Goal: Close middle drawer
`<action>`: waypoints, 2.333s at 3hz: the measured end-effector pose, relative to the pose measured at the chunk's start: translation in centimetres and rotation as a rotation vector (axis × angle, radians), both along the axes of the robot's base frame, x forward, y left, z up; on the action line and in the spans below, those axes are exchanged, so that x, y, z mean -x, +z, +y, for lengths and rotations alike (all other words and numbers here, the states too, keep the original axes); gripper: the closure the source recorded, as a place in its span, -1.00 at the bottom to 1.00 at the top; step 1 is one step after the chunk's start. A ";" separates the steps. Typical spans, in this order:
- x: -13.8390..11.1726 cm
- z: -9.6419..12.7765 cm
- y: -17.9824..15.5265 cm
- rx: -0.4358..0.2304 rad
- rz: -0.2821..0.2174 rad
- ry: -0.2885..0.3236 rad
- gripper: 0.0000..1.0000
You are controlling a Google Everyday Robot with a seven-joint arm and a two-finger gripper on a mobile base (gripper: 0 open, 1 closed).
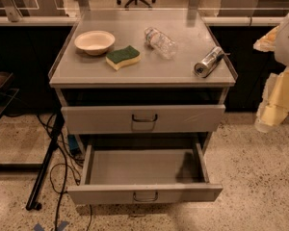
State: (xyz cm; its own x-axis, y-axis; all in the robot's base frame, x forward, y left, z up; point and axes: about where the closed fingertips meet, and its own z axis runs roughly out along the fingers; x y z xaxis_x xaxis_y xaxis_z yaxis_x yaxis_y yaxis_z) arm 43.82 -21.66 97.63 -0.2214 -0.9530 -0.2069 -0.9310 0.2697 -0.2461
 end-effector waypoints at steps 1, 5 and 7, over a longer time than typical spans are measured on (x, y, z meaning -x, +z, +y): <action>0.0 0.0 0.0 0.000 0.000 0.000 -1.00; 5.9 2.4 -13.4 -0.334 -0.015 0.024 -0.22; 7.4 3.3 -21.4 -0.357 0.050 -0.029 0.71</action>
Offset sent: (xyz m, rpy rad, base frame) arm -0.0385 0.0078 -0.0085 0.0781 -0.0818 -0.0067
